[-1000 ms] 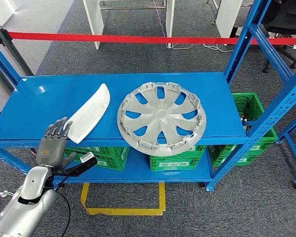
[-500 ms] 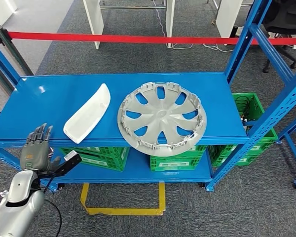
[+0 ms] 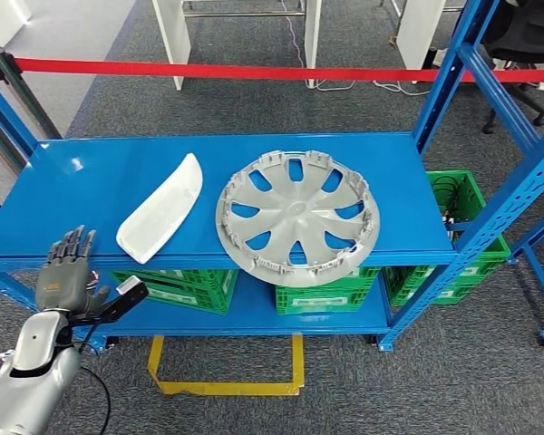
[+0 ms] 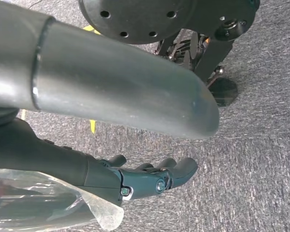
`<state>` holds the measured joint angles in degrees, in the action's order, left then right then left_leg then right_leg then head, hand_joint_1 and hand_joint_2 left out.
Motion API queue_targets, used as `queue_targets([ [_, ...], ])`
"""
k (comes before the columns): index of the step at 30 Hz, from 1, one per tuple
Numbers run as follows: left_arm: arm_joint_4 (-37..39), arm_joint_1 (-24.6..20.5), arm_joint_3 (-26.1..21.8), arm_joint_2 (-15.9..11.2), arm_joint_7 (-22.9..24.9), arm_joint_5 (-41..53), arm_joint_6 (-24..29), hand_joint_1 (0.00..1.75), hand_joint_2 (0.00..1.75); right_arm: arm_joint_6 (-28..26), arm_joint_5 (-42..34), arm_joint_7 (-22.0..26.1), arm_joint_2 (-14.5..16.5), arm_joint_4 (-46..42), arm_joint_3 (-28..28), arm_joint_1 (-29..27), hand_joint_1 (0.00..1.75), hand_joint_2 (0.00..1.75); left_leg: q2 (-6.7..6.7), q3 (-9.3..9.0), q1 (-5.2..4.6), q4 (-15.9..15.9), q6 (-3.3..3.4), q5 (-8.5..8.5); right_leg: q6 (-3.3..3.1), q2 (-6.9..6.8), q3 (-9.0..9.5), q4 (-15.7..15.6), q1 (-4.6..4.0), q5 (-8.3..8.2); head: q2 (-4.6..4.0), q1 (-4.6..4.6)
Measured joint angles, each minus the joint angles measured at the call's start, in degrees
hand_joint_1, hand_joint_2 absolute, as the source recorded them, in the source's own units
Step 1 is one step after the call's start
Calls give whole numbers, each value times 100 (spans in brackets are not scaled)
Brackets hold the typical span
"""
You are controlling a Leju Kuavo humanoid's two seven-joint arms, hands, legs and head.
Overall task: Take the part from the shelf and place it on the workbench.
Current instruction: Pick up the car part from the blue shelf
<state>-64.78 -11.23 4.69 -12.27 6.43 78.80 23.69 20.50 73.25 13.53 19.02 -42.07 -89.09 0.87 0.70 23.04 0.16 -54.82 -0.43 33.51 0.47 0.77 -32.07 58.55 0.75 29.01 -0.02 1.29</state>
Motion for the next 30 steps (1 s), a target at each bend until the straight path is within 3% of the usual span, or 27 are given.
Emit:
queue_targets([
  [12,328,-416,209,-30,32,381,11,0,175,-135,324,62,-2,1,0,0,0,0,0,0,0,-2,0,0,0,0,0,0,0,0,0,1],
  [30,674,-596,724,-48,3,714,114,0,175,-248,655,224,-80,69,-2,2,0,0,0,0,0,-2,0,0,0,1,0,0,0,0,0,0],
])
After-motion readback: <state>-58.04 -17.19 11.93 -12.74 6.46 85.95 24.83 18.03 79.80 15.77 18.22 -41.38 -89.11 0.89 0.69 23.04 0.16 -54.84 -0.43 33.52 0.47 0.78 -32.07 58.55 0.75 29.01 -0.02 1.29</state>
